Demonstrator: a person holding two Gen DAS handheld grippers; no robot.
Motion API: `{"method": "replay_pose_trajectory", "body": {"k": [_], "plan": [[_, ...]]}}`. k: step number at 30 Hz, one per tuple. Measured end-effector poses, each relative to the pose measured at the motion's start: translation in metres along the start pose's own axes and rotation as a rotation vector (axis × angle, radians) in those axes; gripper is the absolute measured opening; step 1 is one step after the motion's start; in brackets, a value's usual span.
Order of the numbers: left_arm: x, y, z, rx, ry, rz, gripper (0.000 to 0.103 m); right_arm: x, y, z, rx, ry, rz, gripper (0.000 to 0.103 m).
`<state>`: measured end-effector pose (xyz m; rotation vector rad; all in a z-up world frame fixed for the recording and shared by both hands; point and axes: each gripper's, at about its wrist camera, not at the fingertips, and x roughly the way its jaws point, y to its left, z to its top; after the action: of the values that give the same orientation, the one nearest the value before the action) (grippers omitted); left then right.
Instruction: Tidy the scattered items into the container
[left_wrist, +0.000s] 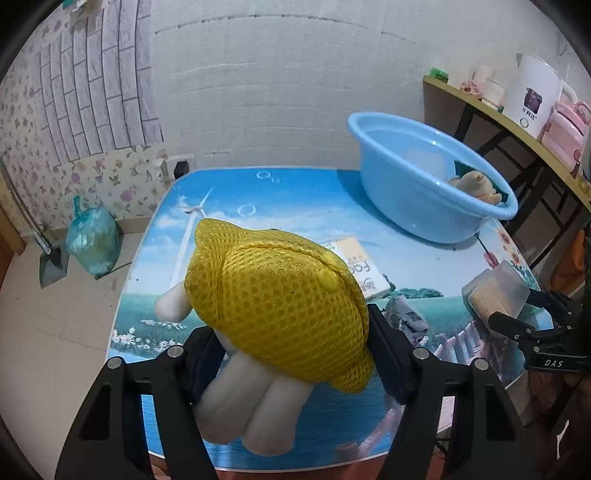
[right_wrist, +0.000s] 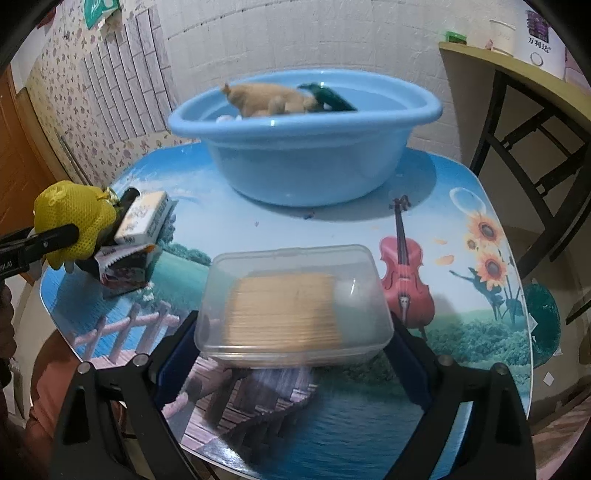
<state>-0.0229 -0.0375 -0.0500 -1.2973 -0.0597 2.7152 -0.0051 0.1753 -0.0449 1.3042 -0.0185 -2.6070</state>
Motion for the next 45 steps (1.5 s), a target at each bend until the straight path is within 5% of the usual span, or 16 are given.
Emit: {"method": "replay_pose_trajectory", "body": {"k": [26, 45], "plan": [[-0.057, -0.035, 0.048, 0.025, -0.121, -0.048, 0.07, -0.072, 0.0, 0.034, 0.022, -0.211, 0.065, 0.094], [-0.035, -0.085, 0.09, 0.102, -0.123, -0.107, 0.07, -0.077, -0.02, 0.065, 0.04, -0.283, 0.061, 0.094]]}}
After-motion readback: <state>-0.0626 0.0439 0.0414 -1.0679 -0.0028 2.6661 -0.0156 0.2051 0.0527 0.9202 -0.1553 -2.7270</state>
